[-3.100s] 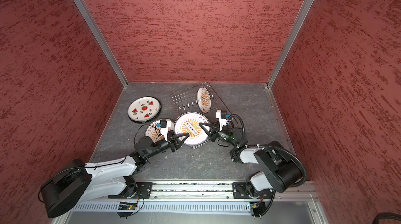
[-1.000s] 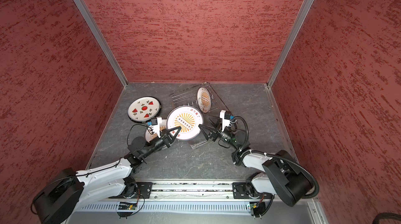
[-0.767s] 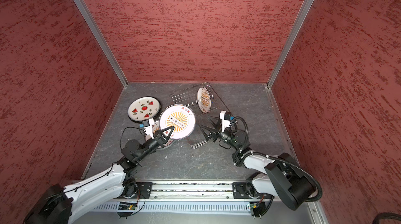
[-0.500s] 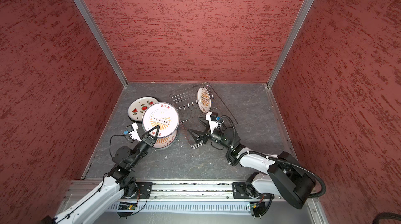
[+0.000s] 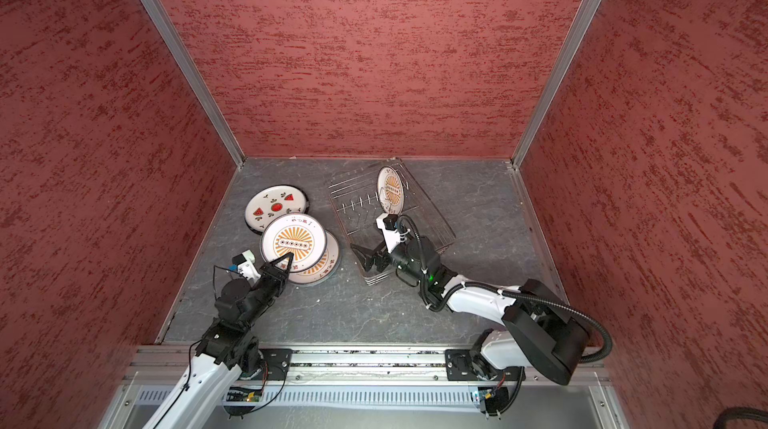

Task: Unload the plates from the dish rack
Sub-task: 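Carry the plate to the stack with the left while the right opens, then lower the plate flat onto the sunburst stack with the left gripper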

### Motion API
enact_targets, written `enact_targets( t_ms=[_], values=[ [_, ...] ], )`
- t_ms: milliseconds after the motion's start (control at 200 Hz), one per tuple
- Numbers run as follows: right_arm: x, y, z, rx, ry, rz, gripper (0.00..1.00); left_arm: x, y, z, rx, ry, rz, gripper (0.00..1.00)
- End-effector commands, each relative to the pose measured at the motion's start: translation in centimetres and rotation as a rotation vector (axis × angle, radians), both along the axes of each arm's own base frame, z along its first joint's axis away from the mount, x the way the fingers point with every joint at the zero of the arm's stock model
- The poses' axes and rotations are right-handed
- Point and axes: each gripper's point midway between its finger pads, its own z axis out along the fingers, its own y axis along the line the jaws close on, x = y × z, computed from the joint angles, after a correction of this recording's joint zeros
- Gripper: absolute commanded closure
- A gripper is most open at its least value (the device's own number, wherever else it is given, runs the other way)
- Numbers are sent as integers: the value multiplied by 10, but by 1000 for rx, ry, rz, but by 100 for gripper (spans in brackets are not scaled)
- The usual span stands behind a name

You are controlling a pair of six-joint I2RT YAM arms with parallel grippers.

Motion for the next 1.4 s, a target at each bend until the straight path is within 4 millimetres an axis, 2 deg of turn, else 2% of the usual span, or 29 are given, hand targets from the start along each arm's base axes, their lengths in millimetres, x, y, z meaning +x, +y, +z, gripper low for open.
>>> enact_targets(
  t_ms=[0, 85, 286, 516, 586, 671, 857, 937, 1037, 1398],
  values=[
    [2, 12, 1, -45, -24, 9, 1, 2, -3, 9, -56, 48, -12, 100],
    [5, 14, -2, -64, -27, -7, 1, 4, -4, -3, -93, 134, -13, 100],
    [6, 13, -7, -89, -33, -29, 1, 8, -8, -21, -135, 216, -28, 100],
    [5, 9, -6, -89, -41, -44, 1, 10, -11, -26, -124, 261, -40, 97],
    [5, 9, -7, -89, -41, -43, 1, 10, -11, -26, -118, 266, -45, 94],
    [5, 10, -6, -89, -41, -42, 1, 10, -10, -27, -101, 284, -40, 83],
    [5, 11, -7, -92, -39, -41, 1, 9, -5, -30, -68, 296, -21, 79],
    [5, 11, -7, -93, -41, -43, 1, 8, -2, -31, -52, 313, -9, 69],
    [6, 11, -8, -96, -38, -50, 1, 7, 1, -35, -35, 336, 6, 63],
    [6, 10, -7, -100, -42, -64, 1, 8, 7, -44, 6, 416, 37, 54]
  ],
)
